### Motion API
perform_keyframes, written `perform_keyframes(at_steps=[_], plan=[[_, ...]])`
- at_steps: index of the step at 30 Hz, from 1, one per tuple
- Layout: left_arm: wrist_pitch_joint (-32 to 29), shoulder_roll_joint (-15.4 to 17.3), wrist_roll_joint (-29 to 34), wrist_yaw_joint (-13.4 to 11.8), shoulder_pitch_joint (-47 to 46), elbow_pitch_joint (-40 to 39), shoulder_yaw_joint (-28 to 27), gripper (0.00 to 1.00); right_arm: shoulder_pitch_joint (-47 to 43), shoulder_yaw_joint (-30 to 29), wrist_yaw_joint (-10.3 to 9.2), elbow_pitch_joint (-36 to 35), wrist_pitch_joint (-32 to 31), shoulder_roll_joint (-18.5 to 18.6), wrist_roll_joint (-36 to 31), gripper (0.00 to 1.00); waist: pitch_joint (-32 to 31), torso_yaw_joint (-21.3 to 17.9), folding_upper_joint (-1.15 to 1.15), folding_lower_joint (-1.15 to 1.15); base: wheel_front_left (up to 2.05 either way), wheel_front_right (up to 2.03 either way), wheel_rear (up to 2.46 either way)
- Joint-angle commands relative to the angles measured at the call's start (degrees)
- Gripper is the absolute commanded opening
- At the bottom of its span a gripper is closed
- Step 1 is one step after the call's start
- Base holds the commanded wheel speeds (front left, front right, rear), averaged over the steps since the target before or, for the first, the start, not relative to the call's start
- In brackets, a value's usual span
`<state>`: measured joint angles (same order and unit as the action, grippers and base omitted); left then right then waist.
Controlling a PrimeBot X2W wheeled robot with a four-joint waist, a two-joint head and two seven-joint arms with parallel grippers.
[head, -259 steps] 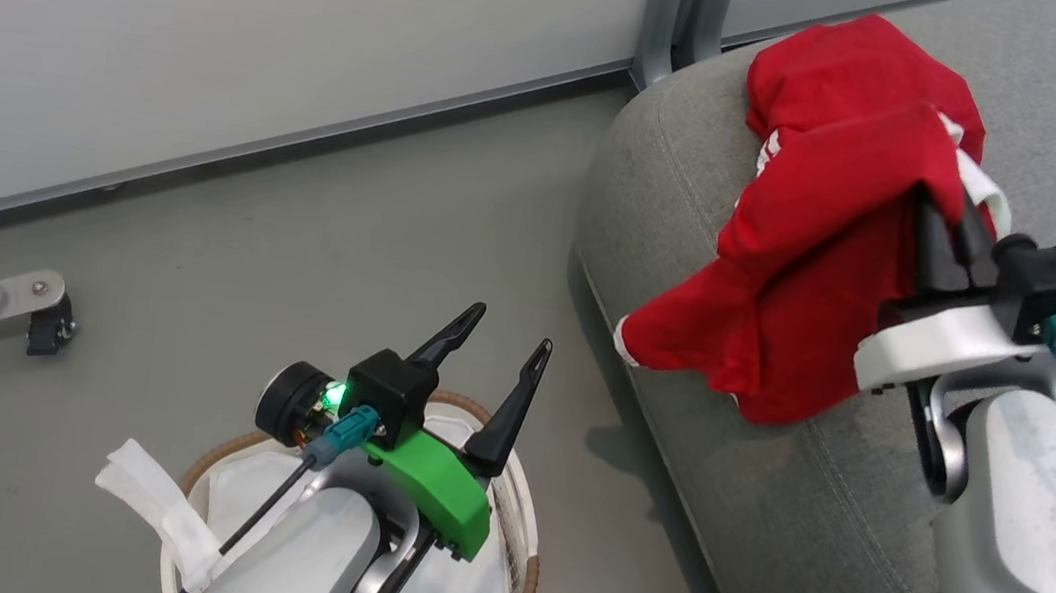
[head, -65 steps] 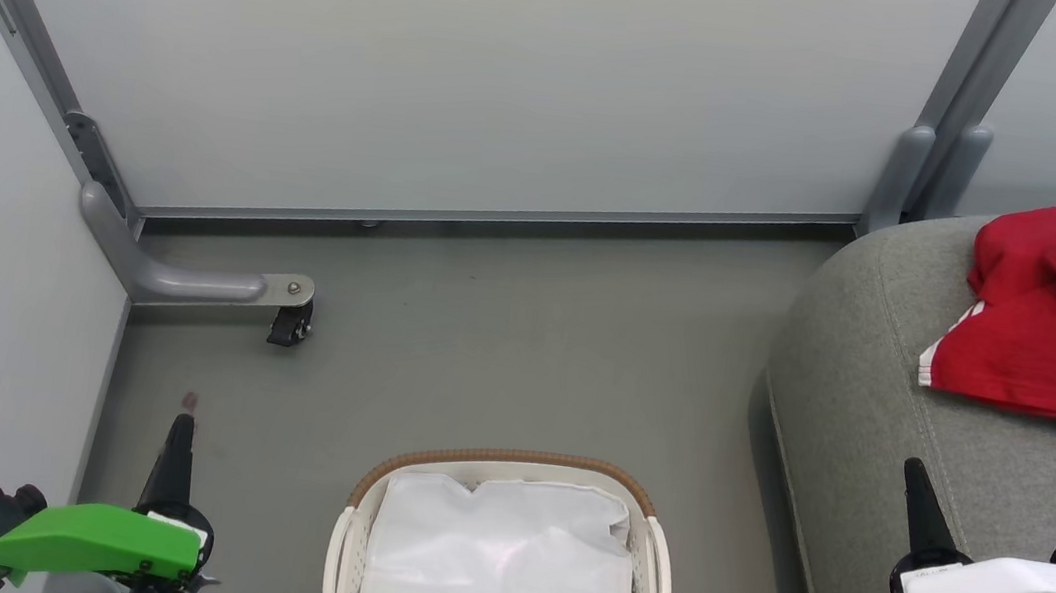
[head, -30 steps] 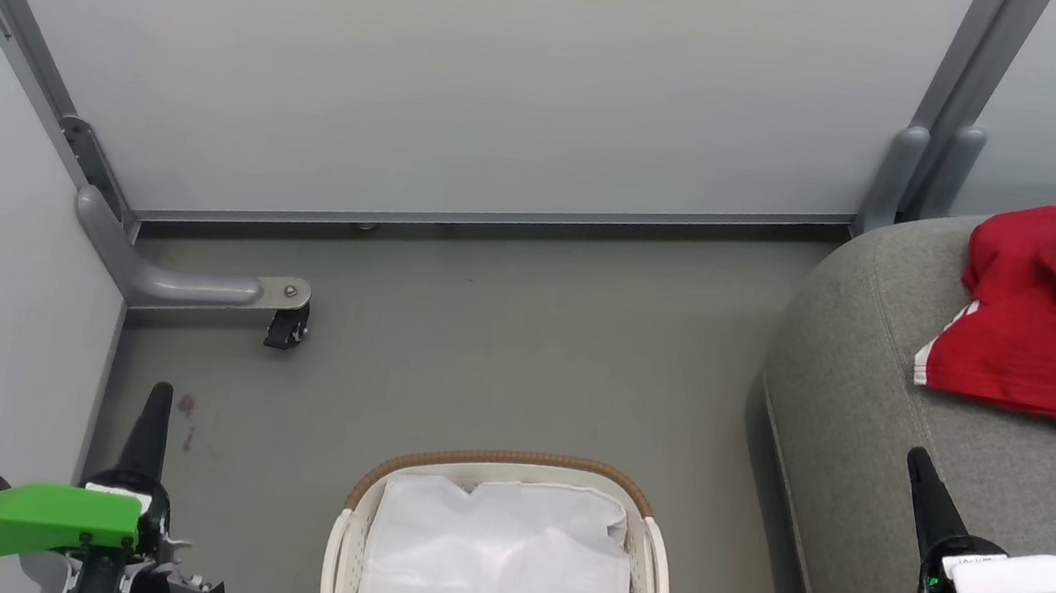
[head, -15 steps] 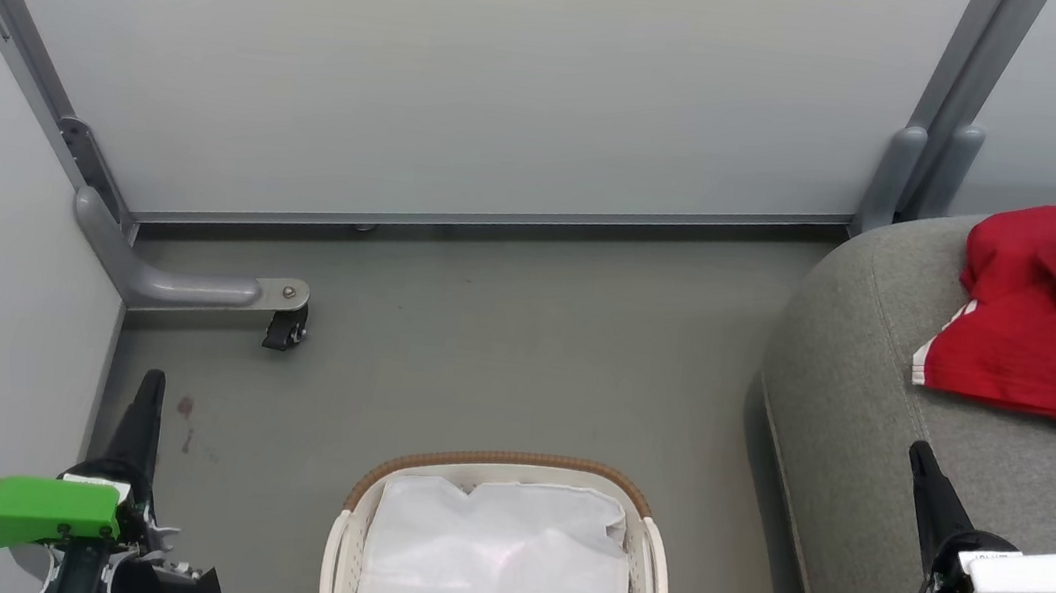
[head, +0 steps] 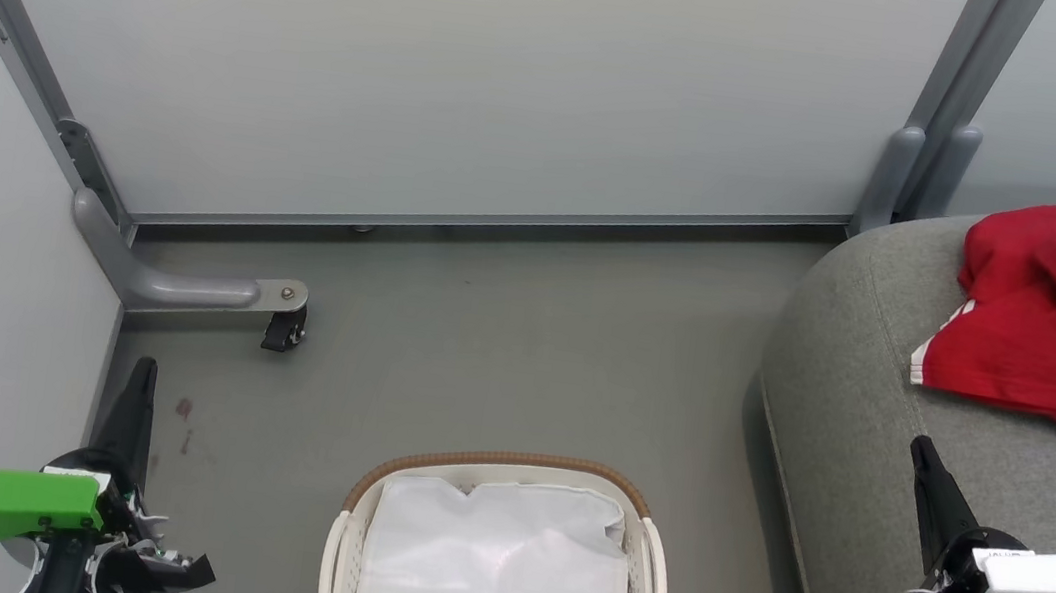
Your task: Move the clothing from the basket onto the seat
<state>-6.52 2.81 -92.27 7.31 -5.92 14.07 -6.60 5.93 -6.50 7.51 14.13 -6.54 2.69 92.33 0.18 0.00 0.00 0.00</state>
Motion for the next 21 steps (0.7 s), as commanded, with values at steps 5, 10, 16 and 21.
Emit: perform_keyframes(at_steps=[5,10,16,21], plan=[[-0.26,0.13,-0.22,0.37,-0.60,-0.11,-0.14,0.00,0.50,-0.14,-0.03,-0.25,-0.20,0.36,0.17,0.00,0.00,0.00,0.00,0.00,0.00,0.00,0.00],[-0.25,0.13,-0.22,0.36,-0.60,-0.11,-0.13,0.00,0.50,-0.13,-0.03,-0.25,-0.19,0.36,0.17,0.00,0.00,0.00,0.00,0.00,0.00,0.00,0.00],[-0.25,0.13,-0.23,0.36,-0.60,-0.10,-0.12,0.00,0.49,-0.13,-0.03,-0.24,-0.20,0.36,0.17,0.00,0.00,0.00,0.00,0.00,0.00,0.00,0.00],[-0.24,0.13,-0.23,0.36,-0.60,-0.11,-0.12,0.00,0.49,-0.13,-0.03,-0.24,-0.19,0.36,0.17,0.00,0.00,0.00,0.00,0.00,0.00,0.00,0.00]])
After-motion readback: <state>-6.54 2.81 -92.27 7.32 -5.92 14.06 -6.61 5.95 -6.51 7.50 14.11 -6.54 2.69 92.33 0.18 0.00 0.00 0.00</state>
